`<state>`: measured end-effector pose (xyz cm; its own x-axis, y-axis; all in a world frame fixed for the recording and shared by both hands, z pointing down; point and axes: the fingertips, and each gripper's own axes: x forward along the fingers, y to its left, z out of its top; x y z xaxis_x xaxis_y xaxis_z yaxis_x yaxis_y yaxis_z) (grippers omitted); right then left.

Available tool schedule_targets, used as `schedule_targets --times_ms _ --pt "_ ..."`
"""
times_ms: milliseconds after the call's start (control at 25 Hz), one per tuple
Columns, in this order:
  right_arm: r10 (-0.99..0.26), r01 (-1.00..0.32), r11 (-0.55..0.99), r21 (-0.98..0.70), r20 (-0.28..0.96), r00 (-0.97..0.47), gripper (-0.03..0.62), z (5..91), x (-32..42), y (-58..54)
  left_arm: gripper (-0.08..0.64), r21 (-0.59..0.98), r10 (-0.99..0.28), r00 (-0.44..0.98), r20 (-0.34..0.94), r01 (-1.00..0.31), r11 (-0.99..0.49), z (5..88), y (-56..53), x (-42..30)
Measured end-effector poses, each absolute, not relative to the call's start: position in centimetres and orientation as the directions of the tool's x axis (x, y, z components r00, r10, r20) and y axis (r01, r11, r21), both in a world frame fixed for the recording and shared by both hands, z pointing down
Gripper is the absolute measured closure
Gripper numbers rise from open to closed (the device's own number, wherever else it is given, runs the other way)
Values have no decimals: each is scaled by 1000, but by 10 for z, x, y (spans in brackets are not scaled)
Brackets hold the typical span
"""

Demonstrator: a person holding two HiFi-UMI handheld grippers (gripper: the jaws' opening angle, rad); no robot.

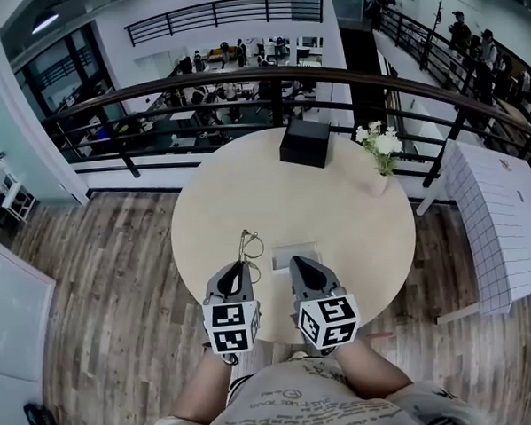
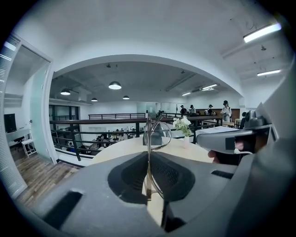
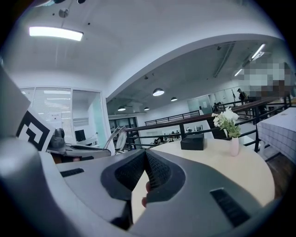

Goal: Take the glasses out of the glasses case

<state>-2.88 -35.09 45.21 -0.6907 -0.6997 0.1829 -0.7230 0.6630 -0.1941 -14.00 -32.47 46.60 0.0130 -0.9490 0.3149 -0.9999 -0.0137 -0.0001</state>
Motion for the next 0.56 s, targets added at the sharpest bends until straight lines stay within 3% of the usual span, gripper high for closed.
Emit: schedule_targets --times_ms 560 --pt "-705 -731 658 -183 193 -683 584 467 -5 -335 532 -9 -939 60 339 -998 -67 488 -309 -109"
